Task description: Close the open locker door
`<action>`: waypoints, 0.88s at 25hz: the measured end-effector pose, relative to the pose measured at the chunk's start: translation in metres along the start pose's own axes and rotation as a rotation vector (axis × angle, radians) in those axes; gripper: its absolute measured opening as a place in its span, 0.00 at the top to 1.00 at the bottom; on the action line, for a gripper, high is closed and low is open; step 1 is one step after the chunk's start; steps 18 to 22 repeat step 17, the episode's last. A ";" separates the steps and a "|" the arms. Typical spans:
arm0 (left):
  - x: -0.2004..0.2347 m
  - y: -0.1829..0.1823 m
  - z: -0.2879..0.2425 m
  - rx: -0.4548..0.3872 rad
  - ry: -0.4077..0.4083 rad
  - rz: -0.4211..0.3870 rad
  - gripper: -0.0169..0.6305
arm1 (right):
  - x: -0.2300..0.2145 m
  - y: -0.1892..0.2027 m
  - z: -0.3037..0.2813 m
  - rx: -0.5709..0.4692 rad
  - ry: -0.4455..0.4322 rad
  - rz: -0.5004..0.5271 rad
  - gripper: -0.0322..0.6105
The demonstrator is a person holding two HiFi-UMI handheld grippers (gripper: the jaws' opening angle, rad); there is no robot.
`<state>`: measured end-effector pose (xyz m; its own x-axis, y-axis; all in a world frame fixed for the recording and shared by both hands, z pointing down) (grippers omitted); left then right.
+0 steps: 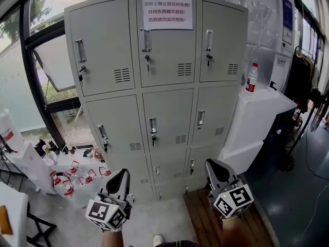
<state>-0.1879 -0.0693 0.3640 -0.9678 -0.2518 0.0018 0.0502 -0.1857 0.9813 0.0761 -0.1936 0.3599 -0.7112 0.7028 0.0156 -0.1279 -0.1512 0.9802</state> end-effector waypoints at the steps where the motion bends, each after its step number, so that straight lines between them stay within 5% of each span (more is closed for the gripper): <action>1: 0.000 0.000 0.000 -0.001 0.000 0.001 0.94 | 0.000 0.000 0.000 -0.001 -0.001 0.000 0.94; 22: 0.003 0.004 0.006 0.001 0.000 0.012 0.94 | 0.005 0.002 0.000 0.011 0.012 -0.002 0.94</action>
Point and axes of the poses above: the fingertips, and each gripper's own axes: z backward along the fingers, x to its left, y out of its underside, the point moved 4 cm from there along z, backward along the fingers, and after that the axes turned 8 degrees about y, right-handed, at the moved point
